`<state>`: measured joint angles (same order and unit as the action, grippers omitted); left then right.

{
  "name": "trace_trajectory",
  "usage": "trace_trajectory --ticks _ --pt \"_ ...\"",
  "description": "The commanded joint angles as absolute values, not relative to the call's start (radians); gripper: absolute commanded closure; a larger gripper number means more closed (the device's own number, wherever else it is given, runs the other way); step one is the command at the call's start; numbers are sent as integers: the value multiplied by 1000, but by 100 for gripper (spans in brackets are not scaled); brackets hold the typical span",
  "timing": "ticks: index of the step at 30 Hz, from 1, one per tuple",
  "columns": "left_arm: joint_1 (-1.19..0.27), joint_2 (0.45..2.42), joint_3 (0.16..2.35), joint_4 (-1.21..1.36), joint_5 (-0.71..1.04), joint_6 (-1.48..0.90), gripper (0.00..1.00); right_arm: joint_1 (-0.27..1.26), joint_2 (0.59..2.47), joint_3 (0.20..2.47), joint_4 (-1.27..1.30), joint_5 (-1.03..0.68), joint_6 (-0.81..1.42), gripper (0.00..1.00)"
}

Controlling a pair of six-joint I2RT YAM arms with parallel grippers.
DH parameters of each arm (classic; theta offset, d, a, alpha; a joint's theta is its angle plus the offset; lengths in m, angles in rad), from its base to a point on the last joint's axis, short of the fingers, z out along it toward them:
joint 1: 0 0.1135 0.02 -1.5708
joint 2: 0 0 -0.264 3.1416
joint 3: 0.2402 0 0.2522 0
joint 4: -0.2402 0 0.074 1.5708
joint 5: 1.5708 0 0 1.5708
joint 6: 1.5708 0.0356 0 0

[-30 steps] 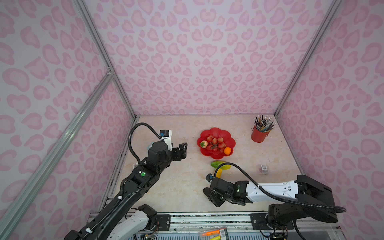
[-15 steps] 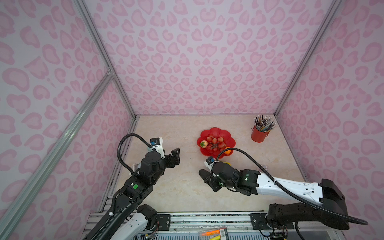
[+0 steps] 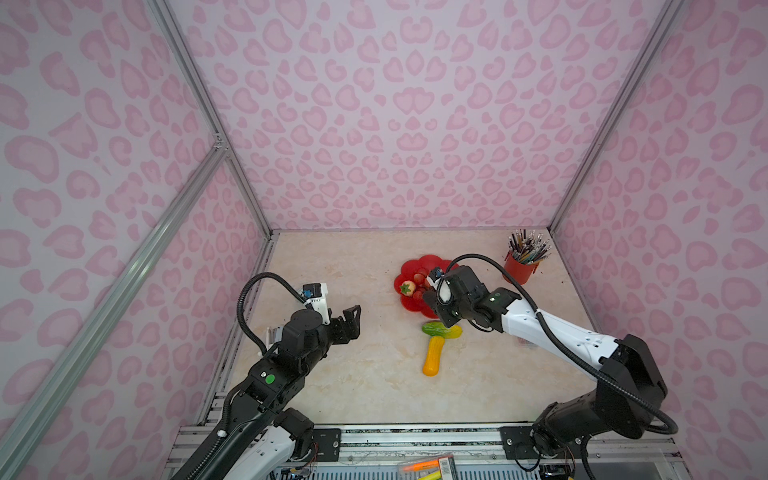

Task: Place and organize the fake fruits in the fruit bowl
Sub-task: 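Lower the avocado into the bowl and open the right gripper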

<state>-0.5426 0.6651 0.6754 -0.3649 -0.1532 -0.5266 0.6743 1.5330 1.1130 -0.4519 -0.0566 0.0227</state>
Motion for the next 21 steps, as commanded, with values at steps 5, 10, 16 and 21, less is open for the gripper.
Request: trace_trajectory --ticks 5,10,16,21 --pt "-541 689 648 -333 -32 -544 13 661 1681 1177 -401 -96 -108 76" --pt "-541 709 636 -307 21 -546 14 644 1786 1244 -397 -51 -124 73" --pt "-543 753 612 -252 114 -569 17 642 1844 1281 -410 -41 -132 51" --pt "-588 795 595 -213 128 -585 19 640 1754 1240 -379 -46 -79 39"
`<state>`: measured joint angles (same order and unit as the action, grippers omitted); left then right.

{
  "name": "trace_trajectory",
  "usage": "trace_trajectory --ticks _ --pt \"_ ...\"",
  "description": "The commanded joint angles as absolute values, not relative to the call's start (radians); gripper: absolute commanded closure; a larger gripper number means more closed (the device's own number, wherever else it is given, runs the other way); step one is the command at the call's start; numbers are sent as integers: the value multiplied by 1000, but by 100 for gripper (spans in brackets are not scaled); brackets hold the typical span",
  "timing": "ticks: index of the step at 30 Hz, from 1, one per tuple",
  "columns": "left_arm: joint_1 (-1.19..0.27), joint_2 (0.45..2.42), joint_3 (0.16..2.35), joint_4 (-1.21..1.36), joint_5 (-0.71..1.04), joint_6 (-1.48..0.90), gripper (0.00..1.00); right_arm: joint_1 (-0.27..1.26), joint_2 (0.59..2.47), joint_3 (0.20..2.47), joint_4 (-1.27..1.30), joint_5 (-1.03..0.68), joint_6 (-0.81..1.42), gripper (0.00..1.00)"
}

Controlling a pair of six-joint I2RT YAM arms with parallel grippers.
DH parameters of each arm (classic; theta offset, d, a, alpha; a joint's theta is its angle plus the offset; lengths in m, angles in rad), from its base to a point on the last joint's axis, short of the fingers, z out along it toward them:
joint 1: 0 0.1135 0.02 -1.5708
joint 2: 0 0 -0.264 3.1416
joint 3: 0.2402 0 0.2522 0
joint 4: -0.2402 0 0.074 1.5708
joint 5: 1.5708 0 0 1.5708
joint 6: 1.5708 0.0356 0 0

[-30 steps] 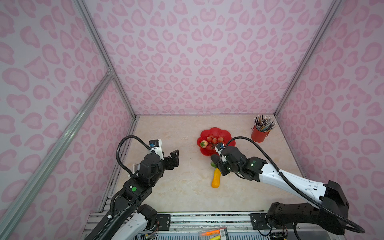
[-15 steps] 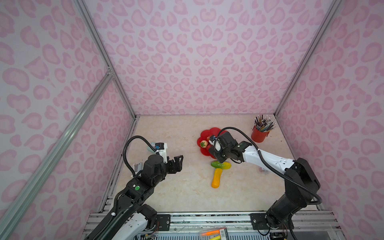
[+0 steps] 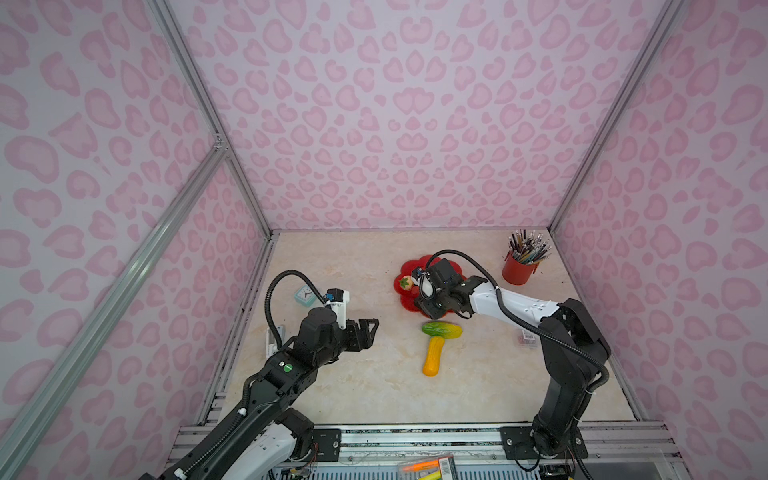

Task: Place and organize the fake fruits in the fruit bowl
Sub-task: 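Lower the avocado into the bowl and open the right gripper, then grasp the yellow squash with the left gripper and place it in the bowl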

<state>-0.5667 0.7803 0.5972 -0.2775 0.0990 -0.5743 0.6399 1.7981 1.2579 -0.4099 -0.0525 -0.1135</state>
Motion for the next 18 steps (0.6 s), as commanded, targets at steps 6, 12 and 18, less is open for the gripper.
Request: trace_trajectory --ticks 6,12,18 --pt "-735 897 625 -194 41 -577 19 627 1557 1172 -345 -109 30 32" --pt "-887 1075 687 -169 -32 -566 20 575 1253 986 -239 -114 242 20" --pt "-982 1290 779 -146 -48 -533 21 452 1015 819 -222 -94 381 10"
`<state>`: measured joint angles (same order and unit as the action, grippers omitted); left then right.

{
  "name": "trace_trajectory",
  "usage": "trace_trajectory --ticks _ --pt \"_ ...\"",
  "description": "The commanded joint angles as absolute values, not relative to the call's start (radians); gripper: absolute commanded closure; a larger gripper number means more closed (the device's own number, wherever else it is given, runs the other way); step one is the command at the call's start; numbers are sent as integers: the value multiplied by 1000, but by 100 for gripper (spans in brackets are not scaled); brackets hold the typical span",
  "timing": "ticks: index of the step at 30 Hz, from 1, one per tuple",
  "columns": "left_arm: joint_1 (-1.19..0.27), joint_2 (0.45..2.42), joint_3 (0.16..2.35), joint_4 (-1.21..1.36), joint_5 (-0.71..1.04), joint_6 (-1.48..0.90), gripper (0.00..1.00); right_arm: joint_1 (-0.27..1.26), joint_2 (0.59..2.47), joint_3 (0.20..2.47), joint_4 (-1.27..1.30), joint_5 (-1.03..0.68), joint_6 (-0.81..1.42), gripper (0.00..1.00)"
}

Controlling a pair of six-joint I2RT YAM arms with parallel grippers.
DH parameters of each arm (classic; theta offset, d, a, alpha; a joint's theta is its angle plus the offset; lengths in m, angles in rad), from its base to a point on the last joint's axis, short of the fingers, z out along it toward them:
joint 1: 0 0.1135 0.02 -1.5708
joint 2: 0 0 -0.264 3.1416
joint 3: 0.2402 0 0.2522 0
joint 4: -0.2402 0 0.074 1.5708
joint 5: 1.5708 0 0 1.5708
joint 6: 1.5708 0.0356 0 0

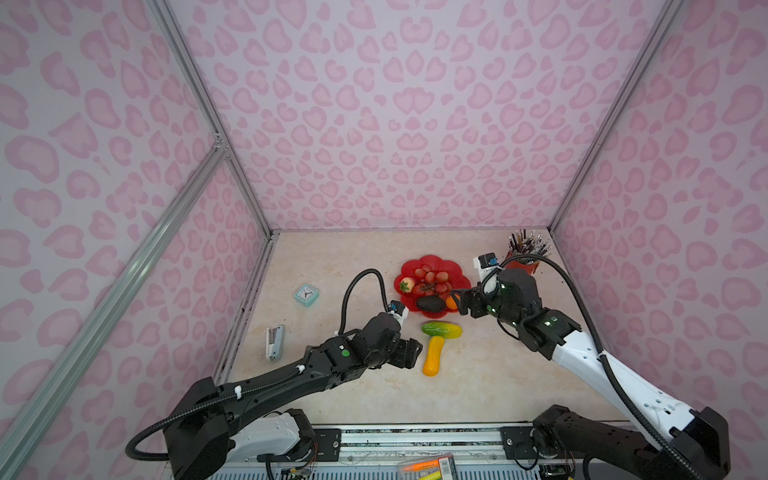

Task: Place and organize the fake fruits in the fruit bowl
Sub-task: 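Grasp the yellow squash with the left gripper and place it in the bowl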

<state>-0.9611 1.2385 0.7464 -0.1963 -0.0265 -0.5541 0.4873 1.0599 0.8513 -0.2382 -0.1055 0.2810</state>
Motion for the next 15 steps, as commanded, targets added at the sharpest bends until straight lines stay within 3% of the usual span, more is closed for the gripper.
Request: trace_trajectory --ticks 1,11,15 --pt "-997 1332 797 -141 -43 -528 21 431 995 807 -239 -98 388 9" --pt "-1048 1633 915 -124 -9 -522 24 356 901 753 -293 -106 399 9" --pt "-1048 1714 971 -145 -8 -504 29 340 889 741 -291 -113 396 9"
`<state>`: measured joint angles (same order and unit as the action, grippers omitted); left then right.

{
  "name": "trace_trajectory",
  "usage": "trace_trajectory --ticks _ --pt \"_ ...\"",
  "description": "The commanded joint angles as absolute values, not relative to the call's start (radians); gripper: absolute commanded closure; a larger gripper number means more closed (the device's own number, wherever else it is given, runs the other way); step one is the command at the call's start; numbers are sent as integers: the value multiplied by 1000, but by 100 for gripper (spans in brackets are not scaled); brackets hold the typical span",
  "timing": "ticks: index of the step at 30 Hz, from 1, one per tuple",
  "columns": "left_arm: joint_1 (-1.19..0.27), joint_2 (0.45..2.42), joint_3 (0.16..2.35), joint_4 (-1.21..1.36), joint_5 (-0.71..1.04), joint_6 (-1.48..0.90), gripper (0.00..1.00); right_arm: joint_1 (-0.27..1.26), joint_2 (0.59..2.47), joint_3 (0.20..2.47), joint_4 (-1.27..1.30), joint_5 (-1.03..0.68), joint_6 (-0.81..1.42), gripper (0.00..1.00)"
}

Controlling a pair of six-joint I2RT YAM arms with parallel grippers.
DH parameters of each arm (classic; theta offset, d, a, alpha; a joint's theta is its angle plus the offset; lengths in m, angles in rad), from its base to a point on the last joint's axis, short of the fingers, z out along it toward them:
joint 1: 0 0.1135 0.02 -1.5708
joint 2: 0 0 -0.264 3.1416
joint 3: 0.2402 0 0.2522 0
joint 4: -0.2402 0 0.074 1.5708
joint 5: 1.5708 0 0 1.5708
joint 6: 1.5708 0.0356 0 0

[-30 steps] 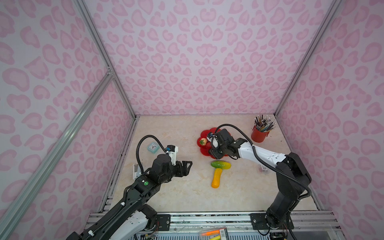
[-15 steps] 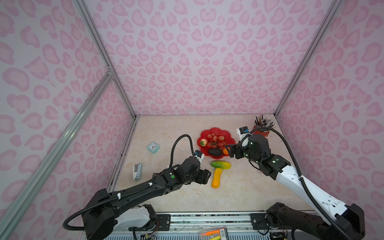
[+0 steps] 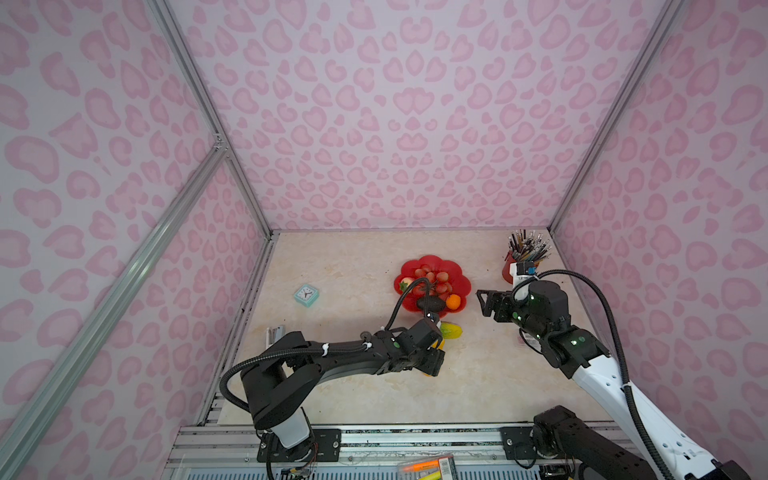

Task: Place and organize the fake fruits in the fruit bowl
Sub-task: 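Grasp the yellow squash with the left gripper and place it in the bowl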

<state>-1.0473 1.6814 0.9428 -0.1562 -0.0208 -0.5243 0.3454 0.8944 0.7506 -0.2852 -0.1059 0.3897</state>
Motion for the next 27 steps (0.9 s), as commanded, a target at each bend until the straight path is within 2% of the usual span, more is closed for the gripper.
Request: trace_trajectory --ticks 1,4,9,14,20,23,27 --pt "-1048 1728 980 -147 -1 -502 34 337 888 737 -289 -116 395 9" --pt "-1048 1740 982 -145 6 -504 52 328 878 731 -288 -119 396 9" --pt "-1048 1712 942 -147 -2 -510 69 313 873 719 -276 -126 396 9" --pt "-1047 1594 894 -165 -11 -511 71 308 882 719 -268 -132 397 9" --pt "-1000 1405 956 -278 -36 -409 71 299 888 713 -259 -129 400 9" --pt "-926 1388 1014 -308 -4 -323 71 297 890 708 -247 -133 406 9" --pt "-846 1466 1134 -338 58 -157 71 295 891 706 -250 -134 405 9"
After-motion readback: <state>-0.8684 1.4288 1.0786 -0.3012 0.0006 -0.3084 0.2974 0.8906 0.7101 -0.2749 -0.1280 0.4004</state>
